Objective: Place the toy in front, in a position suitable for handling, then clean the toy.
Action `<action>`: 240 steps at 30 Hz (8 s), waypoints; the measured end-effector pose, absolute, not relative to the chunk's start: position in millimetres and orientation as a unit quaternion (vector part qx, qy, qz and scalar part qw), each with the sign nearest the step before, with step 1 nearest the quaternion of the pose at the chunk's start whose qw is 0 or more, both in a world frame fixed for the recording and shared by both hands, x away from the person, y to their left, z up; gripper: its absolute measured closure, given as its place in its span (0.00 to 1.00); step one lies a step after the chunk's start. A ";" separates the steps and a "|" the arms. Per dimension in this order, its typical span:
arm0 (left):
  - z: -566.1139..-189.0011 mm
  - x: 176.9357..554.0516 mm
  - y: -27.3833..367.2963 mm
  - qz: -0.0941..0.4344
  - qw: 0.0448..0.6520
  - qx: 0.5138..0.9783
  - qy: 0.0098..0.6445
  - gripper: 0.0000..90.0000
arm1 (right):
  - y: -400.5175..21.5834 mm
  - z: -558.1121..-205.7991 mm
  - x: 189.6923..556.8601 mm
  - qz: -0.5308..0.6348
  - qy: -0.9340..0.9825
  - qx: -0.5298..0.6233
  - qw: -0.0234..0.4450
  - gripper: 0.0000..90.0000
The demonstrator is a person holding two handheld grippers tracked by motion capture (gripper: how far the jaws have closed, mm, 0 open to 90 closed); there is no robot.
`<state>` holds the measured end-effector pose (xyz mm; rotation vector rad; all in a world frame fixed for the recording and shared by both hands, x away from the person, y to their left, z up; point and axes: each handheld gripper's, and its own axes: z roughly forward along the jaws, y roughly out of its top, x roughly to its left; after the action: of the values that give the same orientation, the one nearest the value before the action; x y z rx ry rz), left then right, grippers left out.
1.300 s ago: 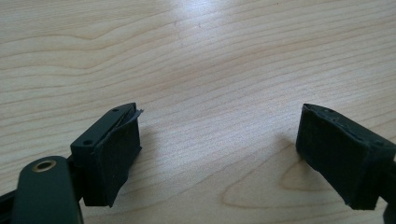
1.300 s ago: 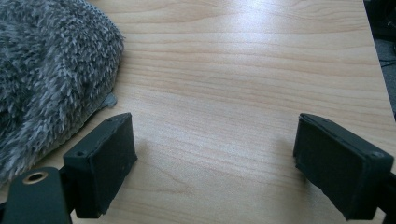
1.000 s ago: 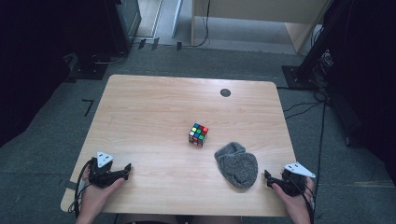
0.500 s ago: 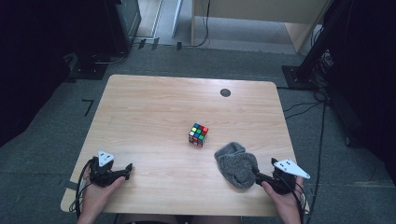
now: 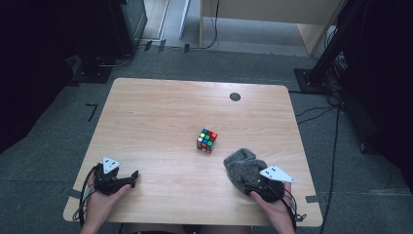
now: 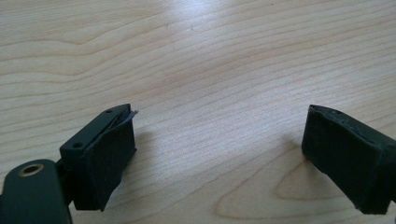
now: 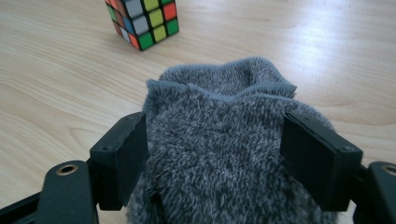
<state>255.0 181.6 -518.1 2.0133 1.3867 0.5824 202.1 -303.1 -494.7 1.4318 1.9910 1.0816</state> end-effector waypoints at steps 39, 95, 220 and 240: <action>-502.2 288.7 53.0 0.138 0.370 0.790 0.470 0.03 | -286.8 -520.1 205.8 0.328 0.731 0.546 0.245 0.33; -489.2 282.2 -21.5 0.156 0.398 0.842 0.329 0.39 | -283.3 -492.2 192.8 0.408 0.720 0.496 0.262 0.80; -462.5 218.4 3.4 0.175 0.439 0.847 0.244 0.39 | -178.3 -420.4 171.6 0.478 0.758 0.348 0.275 0.78; -462.5 216.4 2.8 0.162 0.447 0.848 0.235 0.39 | -171.8 -418.8 171.2 0.486 0.763 0.333 0.266 0.77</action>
<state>216.4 2.8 -462.5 2.0996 0.5818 0.4017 171.2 -171.8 -418.8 0.8982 2.0618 1.3118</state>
